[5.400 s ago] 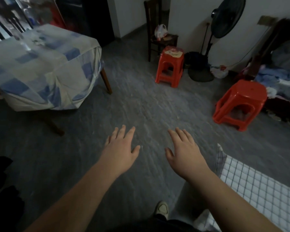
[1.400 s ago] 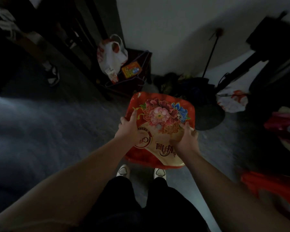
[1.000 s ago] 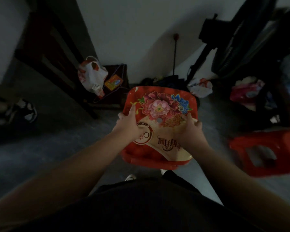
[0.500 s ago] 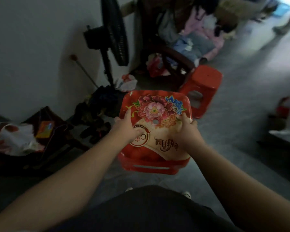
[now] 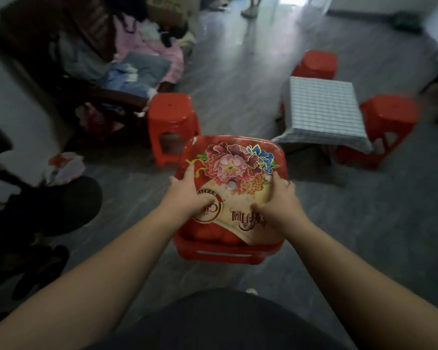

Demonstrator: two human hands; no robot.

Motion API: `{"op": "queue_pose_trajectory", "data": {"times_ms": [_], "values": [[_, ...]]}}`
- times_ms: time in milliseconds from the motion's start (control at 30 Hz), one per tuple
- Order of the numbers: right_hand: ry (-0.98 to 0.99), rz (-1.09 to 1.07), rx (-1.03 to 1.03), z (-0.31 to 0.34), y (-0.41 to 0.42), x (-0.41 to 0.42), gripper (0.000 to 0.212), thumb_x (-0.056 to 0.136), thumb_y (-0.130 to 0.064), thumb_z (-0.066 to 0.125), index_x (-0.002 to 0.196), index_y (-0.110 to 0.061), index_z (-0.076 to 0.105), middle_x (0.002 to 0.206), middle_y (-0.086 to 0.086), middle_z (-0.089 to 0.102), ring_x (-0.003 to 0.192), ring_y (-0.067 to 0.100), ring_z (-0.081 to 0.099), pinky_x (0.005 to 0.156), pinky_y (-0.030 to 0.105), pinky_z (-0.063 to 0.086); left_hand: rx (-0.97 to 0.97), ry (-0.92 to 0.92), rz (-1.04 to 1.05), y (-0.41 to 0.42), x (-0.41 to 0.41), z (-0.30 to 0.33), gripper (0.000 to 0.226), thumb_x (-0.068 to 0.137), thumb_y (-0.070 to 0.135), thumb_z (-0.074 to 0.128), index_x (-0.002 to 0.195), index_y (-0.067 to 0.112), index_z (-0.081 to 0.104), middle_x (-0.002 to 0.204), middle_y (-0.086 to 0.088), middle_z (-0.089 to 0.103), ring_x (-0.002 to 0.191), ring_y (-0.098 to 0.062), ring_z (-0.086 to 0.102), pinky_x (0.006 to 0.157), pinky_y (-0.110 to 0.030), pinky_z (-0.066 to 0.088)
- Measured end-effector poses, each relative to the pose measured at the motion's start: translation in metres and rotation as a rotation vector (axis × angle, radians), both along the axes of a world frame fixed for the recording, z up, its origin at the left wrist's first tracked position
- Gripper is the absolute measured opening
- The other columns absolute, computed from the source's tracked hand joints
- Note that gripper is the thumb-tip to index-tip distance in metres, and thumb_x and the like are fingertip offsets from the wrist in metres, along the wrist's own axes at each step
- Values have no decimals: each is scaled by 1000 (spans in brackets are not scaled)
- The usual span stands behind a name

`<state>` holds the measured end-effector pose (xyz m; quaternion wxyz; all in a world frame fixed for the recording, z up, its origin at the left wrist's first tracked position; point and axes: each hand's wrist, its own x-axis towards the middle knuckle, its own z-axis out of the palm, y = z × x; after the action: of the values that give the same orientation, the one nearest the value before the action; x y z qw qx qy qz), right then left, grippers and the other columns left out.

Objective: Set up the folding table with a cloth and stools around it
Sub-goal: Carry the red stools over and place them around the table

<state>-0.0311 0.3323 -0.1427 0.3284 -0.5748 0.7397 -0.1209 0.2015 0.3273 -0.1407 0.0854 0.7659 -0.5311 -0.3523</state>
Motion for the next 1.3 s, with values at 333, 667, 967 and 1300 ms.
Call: {"op": "queue_pose_trajectory", "data": {"times_ms": [333, 667, 967, 1300], "values": [[41, -233, -70, 33, -20, -217, 106, 74, -38, 78, 158, -17, 18, 153, 11, 33, 145, 28, 26, 116, 44, 32, -46, -53, -320, -82, -221, 32, 115, 68, 64, 76, 156, 41, 6, 143, -19, 34, 125, -41, 50, 107, -52, 43], [30, -461, 3, 26, -62, -339, 110, 73, -38, 80, 159, -23, 13, 160, 18, 20, 146, 31, 28, 117, 43, 29, -40, -30, -516, -168, -363, 25, 116, 70, 61, 79, 157, 40, 5, 146, -20, 30, 121, -42, 52, 101, -52, 49], [82, -521, 56, -7, -171, -424, 108, 73, -38, 81, 159, -19, 17, 156, 12, 29, 146, 26, 23, 115, 40, 29, 42, -9, -607, -288, -455, -20, 110, 70, 58, 80, 154, 38, 13, 154, -26, 20, 122, -47, 52, 98, -49, 47], [86, -489, 128, -46, -283, -510, 110, 73, -41, 80, 158, -25, 13, 160, 14, 18, 148, 31, 20, 119, 47, 28, 81, -4, -517, -384, -536, -49, 109, 72, 55, 79, 153, 43, 7, 146, -25, 29, 125, -48, 48, 103, -56, 46]]}}
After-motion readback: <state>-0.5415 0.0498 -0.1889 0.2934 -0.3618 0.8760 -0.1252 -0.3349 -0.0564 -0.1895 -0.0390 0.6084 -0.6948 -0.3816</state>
